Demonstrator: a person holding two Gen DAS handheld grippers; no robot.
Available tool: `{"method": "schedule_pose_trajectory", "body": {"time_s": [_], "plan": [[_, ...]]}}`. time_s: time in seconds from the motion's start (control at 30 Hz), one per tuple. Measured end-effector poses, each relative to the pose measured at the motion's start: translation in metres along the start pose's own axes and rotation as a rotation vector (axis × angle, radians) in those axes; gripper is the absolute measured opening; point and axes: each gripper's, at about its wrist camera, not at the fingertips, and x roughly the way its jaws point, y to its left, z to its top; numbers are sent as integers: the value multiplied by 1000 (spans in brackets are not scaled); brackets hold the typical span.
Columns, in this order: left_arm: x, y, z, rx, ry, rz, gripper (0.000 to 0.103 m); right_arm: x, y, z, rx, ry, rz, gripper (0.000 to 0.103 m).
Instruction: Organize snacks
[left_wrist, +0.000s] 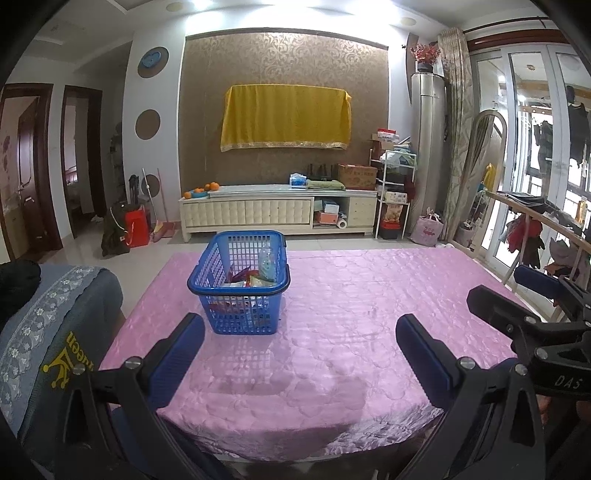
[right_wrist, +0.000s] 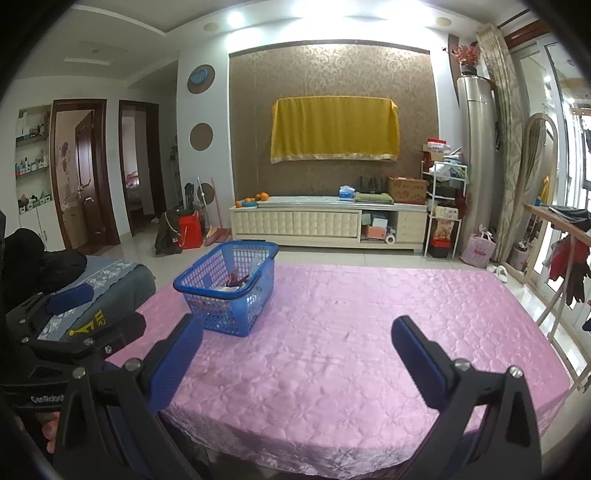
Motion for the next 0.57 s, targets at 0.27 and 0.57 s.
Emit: {"method": "schedule_pose_trajectory", "body": {"time_s": [0.27, 0.57], "plan": [[-1, -2, -2, -1, 7, 4, 102, -3, 2, 2, -11, 0, -1, 103], [-2, 0, -3, -12, 7, 1, 102, -3, 3, 3, -18, 2, -2, 103]]}}
